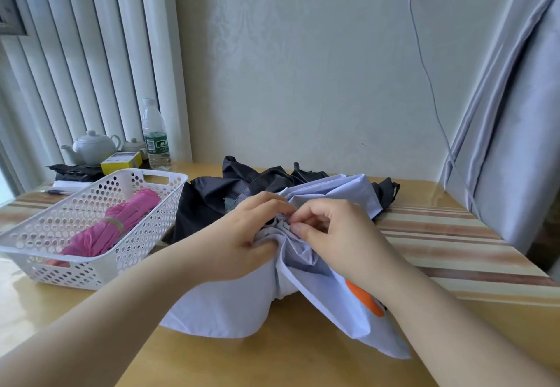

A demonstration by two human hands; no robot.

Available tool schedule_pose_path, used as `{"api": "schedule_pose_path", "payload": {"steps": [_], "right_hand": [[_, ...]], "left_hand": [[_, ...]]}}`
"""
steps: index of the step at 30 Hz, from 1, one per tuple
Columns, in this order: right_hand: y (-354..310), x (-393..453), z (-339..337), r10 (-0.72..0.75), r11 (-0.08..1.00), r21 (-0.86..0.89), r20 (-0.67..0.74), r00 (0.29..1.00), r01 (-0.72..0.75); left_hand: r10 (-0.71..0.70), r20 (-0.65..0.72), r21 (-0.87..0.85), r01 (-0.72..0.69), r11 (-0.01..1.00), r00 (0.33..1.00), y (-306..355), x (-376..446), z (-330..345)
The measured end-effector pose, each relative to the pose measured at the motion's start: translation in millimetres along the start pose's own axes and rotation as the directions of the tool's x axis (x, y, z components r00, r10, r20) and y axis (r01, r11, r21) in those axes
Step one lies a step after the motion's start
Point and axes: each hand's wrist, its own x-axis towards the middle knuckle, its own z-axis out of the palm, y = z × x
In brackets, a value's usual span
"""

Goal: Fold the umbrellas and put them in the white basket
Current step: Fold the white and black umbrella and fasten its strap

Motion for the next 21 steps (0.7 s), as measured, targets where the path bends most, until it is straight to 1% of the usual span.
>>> {"api": "schedule_pose_path", "payload": {"steps": [5, 7, 9, 12, 15, 16, 18, 19, 20, 21], "right_hand": [[-2, 1, 4, 0.048, 0.997, 0.061, -0.015, 0.999, -0.047], [-2, 0, 6, 0.045, 0.995, 0.089, -0.016, 0.999, -0.043], [0, 0, 7, 0.044, 0.994, 0.097, -0.044, 0.998, -0.04], [3, -1, 5, 0.044, 0.995, 0.093, -0.08, 0.996, -0.036], [3, -3, -2, 0.023, 0.99, 0.139, -0.012, 1.0, -0.021], [3, -4, -7, -0.008, 0.994, 0.109, -0.016, 1.0, 0.01], [3, -9, -18, -0.113, 0.992, -0.061, -0.051, 0.992, 0.11], [1, -11, -22, -0.154, 0.979, -0.143, -0.036, 0.987, 0.147], [1, -14, -24, -0.164, 0.965, -0.204, 0.01, 0.986, 0.163], [3, -15, -25, -0.143, 0.952, -0.263, 0.071, 0.987, 0.156]], "left_hand": [[-0.076, 0.021, -0.093, 0.078, 0.993, 0.997, 5, -2, 1], [-0.077, 0.018, -0.116, 0.078, 0.99, 0.997, 5, -3, 2], [-0.047, 0.008, -0.122, 0.048, 0.991, 0.999, 5, -3, 5], [-0.005, 0.009, -0.081, 0.005, 0.997, 1.0, 5, -2, 7], [0.047, -0.021, 0.032, -0.046, 0.998, 0.999, -3, 2, 7], [0.039, -0.031, 0.058, -0.037, 0.998, 0.999, -7, 3, 7], [0.012, -0.058, 0.074, -0.008, 0.997, 0.998, -11, 5, 7], [0.009, -0.079, 0.081, -0.003, 0.997, 0.997, -11, 6, 8], [0.003, -0.101, 0.091, 0.006, 0.996, 0.995, -11, 7, 10], [-0.003, -0.12, 0.101, 0.015, 0.995, 0.993, -10, 8, 11]]}}
